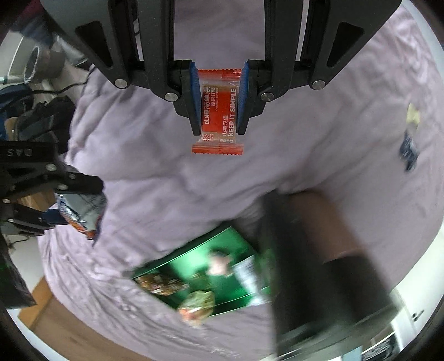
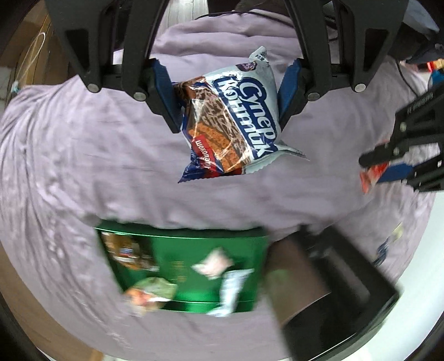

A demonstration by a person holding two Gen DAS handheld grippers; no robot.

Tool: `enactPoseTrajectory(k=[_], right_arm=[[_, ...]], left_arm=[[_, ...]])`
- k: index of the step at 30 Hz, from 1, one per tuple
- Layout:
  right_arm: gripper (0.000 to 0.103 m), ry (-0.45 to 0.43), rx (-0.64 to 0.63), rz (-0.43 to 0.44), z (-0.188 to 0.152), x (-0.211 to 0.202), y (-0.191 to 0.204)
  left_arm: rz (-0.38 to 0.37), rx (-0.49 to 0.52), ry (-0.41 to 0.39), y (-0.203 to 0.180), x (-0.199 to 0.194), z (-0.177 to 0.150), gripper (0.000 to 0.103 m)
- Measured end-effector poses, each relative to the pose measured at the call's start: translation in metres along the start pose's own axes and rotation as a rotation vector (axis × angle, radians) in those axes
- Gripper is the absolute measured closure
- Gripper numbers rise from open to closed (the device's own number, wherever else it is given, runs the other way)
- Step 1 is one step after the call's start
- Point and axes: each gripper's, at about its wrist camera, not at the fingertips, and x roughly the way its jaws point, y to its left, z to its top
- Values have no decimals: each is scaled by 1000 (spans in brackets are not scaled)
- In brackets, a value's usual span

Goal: Organize snacks
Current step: 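Carry the red bar and Cnek bag with both grippers over the green tray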

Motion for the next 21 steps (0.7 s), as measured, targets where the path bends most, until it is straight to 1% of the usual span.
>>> enactPoseTrajectory(k=[2,5,8,14,16,17,21], right_arm=[[74,-12,20,-12,4,-1,-14],[74,-39,46,-31,16,-1,-37],[74,-68,58,-46,32,3,-56],[74,-135,60,-62,75,10,-90],[74,-155,53,-65,91,15,-99],[74,-162,50,-66,98,17,-103],[74,-191,33,-66,130,30,-118]], left_arm=[[-22,8,-11,-15,5,18,84],[-26,10,-31,-28,14,44,84],[-29,-18,-58,-38,25,76,84],[-5,-58,-89,-41,52,133,84],[4,-73,-94,-40,63,148,84],[14,-84,-93,-39,72,158,84],[30,-126,-76,-39,98,181,84]])
